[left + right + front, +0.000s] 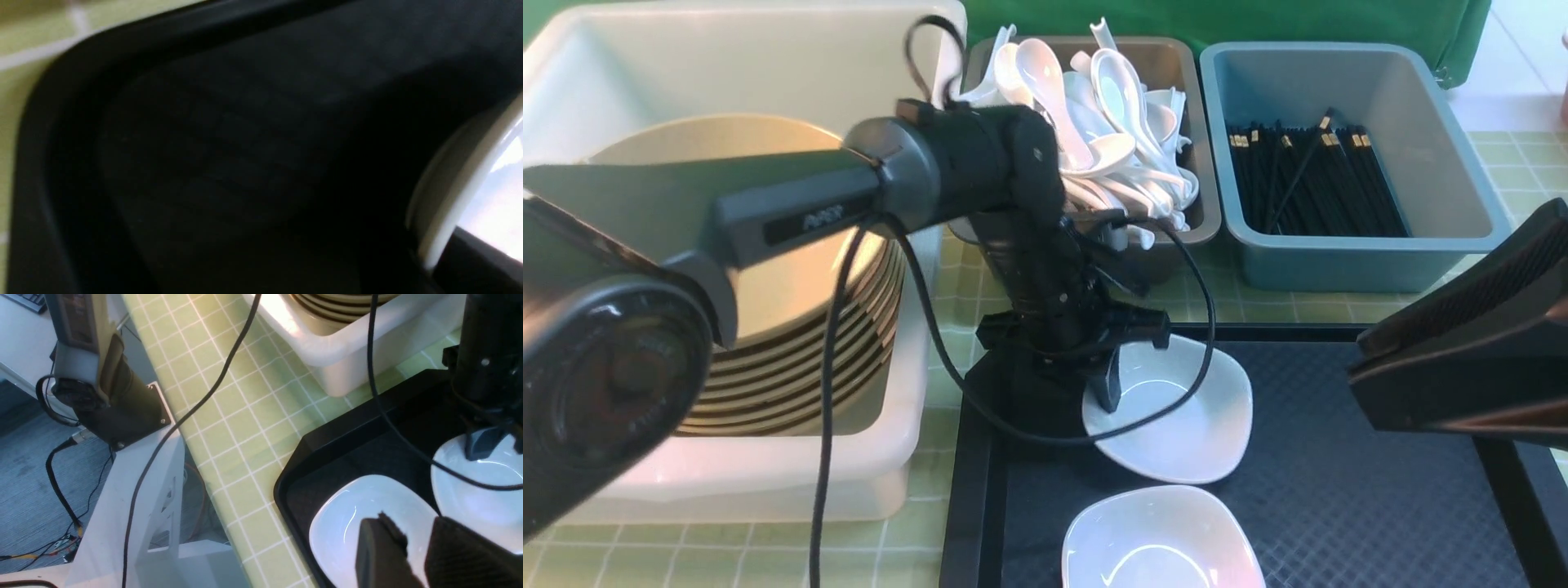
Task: On green table put chopsticks spoon bowls plates into blue grey white boxes.
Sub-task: 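Grasp the small white bowl on the black tray by its rim with the left gripper, then place the white bowl into the white bin with the other dishes with the left gripper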
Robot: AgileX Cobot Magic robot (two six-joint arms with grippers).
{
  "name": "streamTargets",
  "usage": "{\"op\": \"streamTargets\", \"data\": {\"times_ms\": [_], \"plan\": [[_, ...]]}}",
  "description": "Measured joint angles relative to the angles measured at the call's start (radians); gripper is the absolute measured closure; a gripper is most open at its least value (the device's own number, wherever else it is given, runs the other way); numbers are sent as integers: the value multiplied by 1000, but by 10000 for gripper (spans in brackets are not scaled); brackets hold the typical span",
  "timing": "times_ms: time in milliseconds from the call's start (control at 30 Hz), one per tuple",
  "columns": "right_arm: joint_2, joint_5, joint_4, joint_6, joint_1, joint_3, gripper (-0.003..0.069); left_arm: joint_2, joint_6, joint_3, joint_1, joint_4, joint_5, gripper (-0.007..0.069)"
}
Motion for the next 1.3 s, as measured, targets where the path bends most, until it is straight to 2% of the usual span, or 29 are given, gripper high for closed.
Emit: {"op": "streamTargets", "data": {"times_ms": [167,367,533,700,733,767,800,867,900,933,1033,1133,1167,1200,1300], "plan": [[0,0,0,-2,0,0,476,-38,81,0,30,-84,22,610],[0,-2,0,-22,0,0,475,-176,148,1,75,-100,75,610],[0,-32,27,-79,0,0,472,-362,172,2,172,-104,109,610],[45,-94,156,-242,0,-3,471,-567,196,7,402,-104,173,610],[50,-94,162,-249,0,-5,471,-574,198,8,413,-104,174,610],[84,-86,201,-293,0,-19,471,-611,202,23,478,-106,176,610],[97,-84,207,-300,0,-22,471,-624,203,26,501,-106,177,610],[199,-53,266,-375,7,-102,471,-700,221,85,669,-107,181,610],[216,-51,269,-378,8,-118,471,-706,223,91,682,-108,181,610],[276,-45,271,-396,28,-185,473,-739,239,131,772,-117,183,610],[390,-30,264,-404,80,-335,498,-793,264,214,959,-156,186,610],[532,-15,222,-394,182,-537,582,-820,275,289,1148,-180,182,610],[558,-12,215,-386,202,-561,598,-820,274,297,1171,-180,182,610],[616,-6,187,-361,250,-645,623,-816,253,316,1256,-171,170,610],[699,-2,168,-322,294,-735,635,-787,206,325,1347,-133,143,610]]}}
